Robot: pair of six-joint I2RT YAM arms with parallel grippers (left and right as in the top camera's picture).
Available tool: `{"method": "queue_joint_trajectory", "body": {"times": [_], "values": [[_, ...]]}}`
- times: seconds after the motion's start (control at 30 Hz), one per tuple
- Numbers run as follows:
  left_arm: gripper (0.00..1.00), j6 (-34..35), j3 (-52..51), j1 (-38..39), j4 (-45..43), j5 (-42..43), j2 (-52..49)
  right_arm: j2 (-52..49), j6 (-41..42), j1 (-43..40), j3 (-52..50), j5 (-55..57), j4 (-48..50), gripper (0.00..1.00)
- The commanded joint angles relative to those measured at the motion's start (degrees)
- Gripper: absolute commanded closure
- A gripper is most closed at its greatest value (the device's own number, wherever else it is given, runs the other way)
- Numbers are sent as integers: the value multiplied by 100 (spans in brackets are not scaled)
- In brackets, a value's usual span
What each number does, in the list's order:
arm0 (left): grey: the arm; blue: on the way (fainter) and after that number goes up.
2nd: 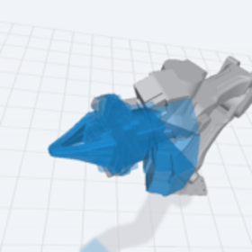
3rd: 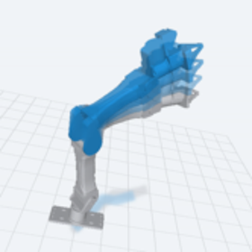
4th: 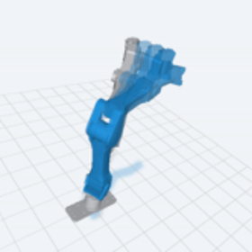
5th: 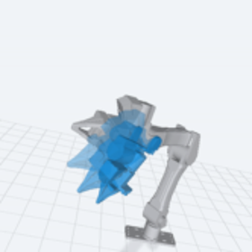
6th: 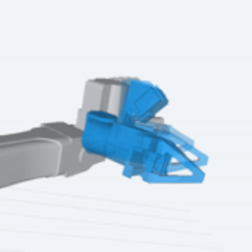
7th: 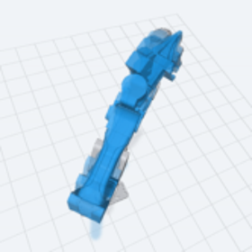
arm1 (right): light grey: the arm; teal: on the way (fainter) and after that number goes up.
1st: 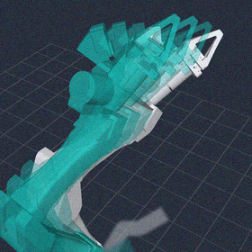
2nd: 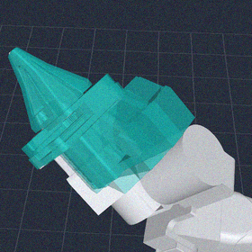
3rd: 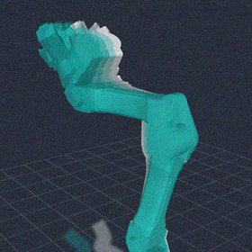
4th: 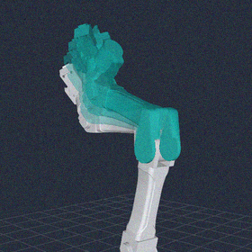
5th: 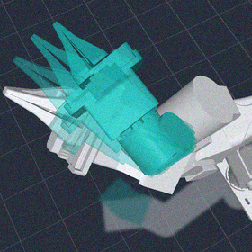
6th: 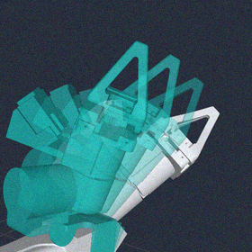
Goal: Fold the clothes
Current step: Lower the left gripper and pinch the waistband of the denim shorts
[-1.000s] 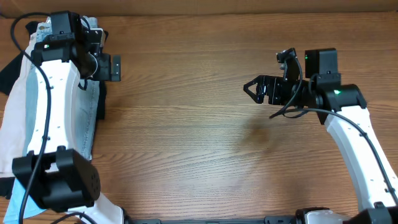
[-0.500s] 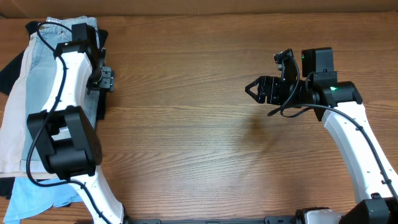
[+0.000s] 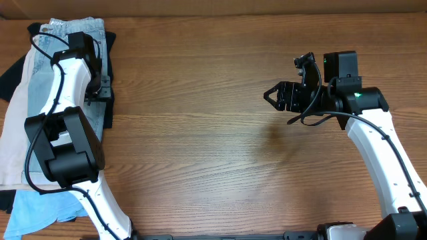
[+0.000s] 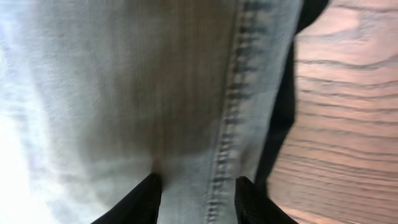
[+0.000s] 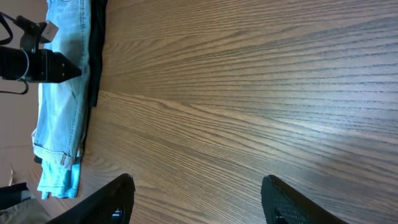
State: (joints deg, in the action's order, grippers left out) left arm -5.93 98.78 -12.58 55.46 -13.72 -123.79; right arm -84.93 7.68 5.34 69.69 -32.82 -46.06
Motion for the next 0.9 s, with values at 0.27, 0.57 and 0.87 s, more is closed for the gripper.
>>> {"method": "queue_joint_trajectory", "body": {"times": [0.27,0.57,0.87], "values": [[52,76,31,-17,-39,411,-264,-2,-20,28,81,81,28,31],[70,79,31,-17,-7,413,-455,-2,-20,28,79,184,48,31],[89,81,31,-15,20,413,-811,-2,-20,28,79,234,46,31]]}}
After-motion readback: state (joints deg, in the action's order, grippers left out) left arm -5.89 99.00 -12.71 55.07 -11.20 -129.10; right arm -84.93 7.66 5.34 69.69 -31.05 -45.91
